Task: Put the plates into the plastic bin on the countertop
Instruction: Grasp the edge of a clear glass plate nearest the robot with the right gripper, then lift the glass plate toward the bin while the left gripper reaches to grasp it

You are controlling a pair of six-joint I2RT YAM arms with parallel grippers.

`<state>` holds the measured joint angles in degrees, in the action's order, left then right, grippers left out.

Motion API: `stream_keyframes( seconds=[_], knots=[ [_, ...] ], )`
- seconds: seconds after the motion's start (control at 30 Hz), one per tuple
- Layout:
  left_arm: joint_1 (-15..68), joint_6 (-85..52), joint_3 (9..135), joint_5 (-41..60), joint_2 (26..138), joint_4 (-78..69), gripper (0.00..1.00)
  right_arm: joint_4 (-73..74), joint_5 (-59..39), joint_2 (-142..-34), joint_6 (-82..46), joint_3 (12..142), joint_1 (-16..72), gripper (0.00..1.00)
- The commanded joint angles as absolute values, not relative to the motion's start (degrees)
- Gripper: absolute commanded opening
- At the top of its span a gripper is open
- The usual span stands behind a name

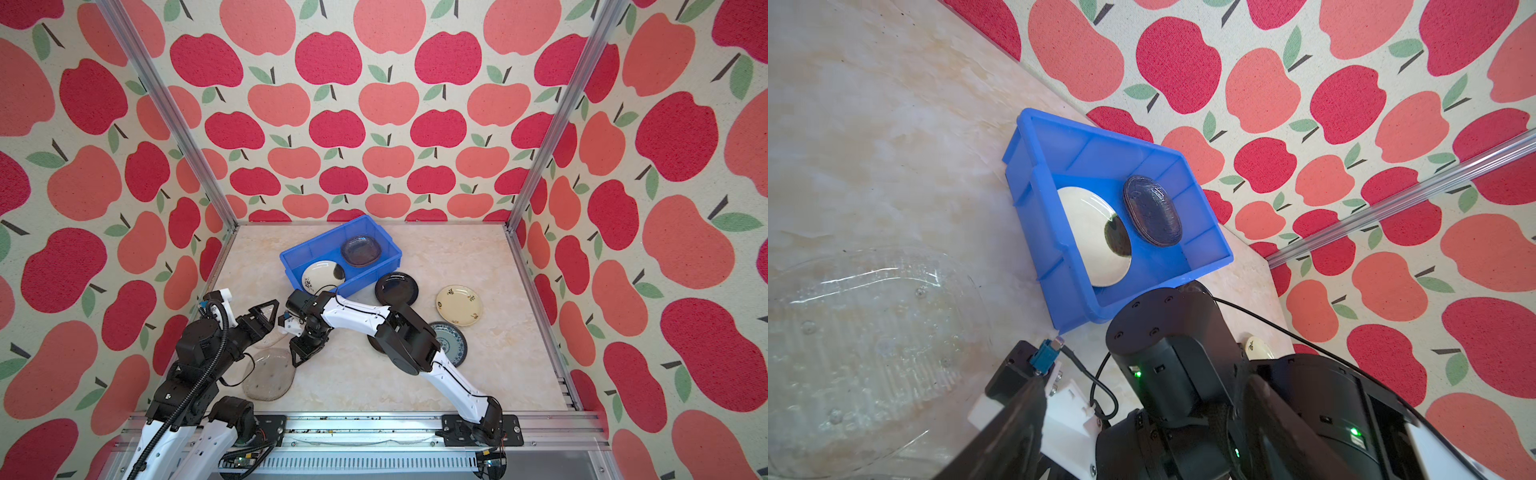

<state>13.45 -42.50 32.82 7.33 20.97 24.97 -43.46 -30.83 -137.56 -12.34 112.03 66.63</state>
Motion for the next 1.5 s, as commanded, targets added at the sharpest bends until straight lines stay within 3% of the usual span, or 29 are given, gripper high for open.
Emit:
stream_keyframes(
  seconds=[0.0, 0.3, 0.87, 0.97, 1.47],
  knots=[
    [13.1, -42.17, 32.43, 5.47, 19.56, 28.01, 0.77, -45.78, -32.23, -139.41, -11.33, 114.44, 66.41, 0.35],
    [13.01, -42.45, 31.33, 5.05, 18.94, 28.32, 0.76, -48.29, -33.11, -143.71, -10.99, 119.59, 66.36, 0.31],
    [12.42, -41.85, 30.32, 4.34, 21.28, 27.25, 0.76, -46.28, -31.48, -140.33, -12.2, 114.26, 64.92, 0.0],
    [12.37, -41.62, 30.06, 4.46, 22.58, 25.91, 0.76, -44.65, -31.29, -137.48, -13.42, 110.67, 63.63, 0.0],
    [11.61, -32.13, 41.55, 11.99, 51.67, 8.09, 0.76, -54.58, -19.46, -115.58, -12.57, 97.85, 55.53, 0.0]
  ],
)
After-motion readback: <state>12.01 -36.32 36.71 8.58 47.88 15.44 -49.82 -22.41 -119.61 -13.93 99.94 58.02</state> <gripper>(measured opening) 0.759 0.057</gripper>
